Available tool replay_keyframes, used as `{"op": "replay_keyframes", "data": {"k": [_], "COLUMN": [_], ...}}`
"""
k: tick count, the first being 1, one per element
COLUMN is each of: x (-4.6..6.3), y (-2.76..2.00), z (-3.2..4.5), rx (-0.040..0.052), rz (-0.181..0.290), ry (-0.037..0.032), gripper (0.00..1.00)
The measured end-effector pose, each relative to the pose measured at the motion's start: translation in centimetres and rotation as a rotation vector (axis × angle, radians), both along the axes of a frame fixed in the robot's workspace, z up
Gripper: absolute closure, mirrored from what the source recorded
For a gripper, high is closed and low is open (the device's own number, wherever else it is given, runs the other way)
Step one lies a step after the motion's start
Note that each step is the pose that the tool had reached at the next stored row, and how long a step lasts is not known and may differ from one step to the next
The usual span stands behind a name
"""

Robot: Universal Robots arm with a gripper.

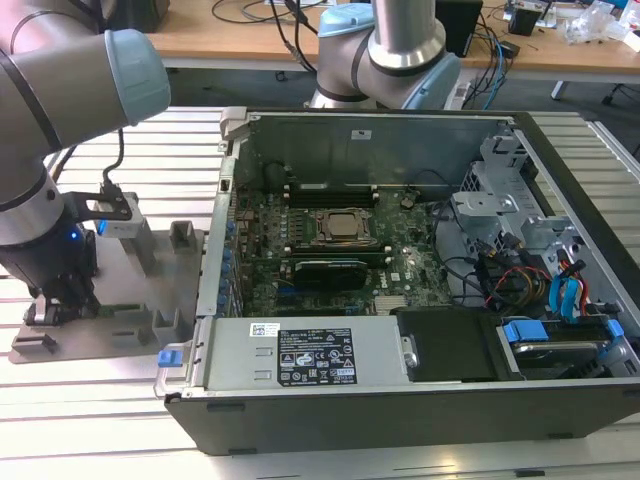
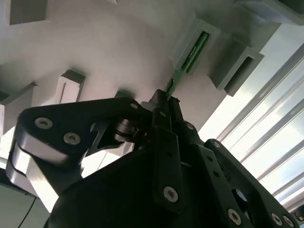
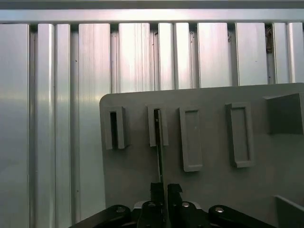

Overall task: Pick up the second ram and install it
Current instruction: 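Pick up the second ram and move it above second insertion slot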

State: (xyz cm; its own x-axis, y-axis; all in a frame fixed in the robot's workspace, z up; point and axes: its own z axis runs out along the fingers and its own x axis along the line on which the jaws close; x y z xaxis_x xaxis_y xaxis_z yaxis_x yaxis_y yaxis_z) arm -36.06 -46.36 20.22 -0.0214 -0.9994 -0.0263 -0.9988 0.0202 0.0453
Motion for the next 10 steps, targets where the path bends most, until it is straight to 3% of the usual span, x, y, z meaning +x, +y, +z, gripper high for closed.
{"op": "replay_keyframes", "data": {"k": [2, 10], "x": [0.00, 0.00], "y": [0.00, 0.00], "z": [-0.02, -0.06], "rx": [0.0000, -0.0001], "rz": [0.000, 0.000], "ry": [-0.0001, -0.0001], "gripper": [0.87, 0.87]}}
